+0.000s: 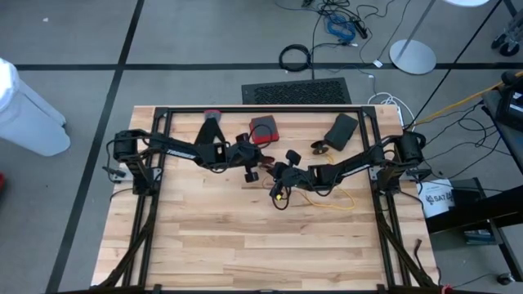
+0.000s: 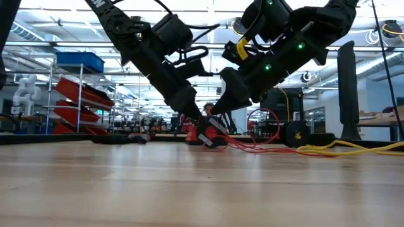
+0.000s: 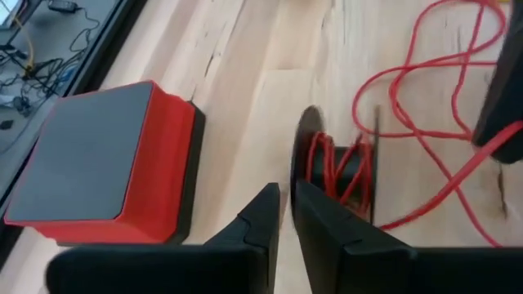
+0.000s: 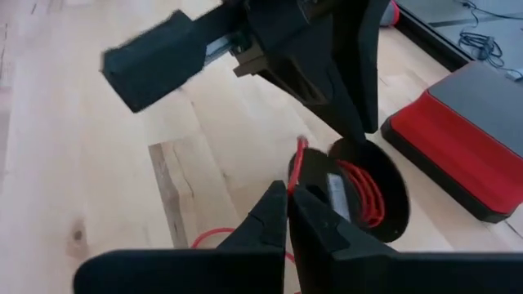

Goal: Coil cords
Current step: Uncoil the red wire from the spool

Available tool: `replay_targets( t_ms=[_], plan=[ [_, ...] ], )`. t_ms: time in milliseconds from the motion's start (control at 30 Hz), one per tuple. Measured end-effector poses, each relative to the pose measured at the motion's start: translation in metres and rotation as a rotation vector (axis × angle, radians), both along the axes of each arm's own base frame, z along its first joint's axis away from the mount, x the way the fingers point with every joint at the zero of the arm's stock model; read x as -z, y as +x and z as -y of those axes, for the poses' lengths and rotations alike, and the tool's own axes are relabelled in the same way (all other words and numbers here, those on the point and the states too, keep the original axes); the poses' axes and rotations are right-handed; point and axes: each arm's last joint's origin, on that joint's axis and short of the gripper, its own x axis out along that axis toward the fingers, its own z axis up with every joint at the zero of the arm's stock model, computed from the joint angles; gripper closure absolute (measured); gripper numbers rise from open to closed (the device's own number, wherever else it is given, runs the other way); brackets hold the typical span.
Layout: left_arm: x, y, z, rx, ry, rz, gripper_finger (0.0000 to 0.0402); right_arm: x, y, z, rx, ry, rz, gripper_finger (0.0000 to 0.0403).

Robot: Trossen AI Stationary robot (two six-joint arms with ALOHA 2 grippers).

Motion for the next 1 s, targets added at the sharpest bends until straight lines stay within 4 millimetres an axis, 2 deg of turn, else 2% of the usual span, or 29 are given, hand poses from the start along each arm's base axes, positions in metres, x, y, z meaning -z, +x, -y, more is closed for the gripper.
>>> replay_targets(
  t_ms=[800,1000],
  plan=[
    [-0.0066,0.0065,0.0031,0.125,-0.061,0.101,0.0349,0.0058,-0.0036,-0.0021,-0.037,0.038,-0.067,0.0403],
    [-0.0046,0.0075,0.003,0.097,-0.097,0.116,0.0349,0.006,-0.0038,-0.003,-0.038,0.04,-0.07,0.0403]
  ],
)
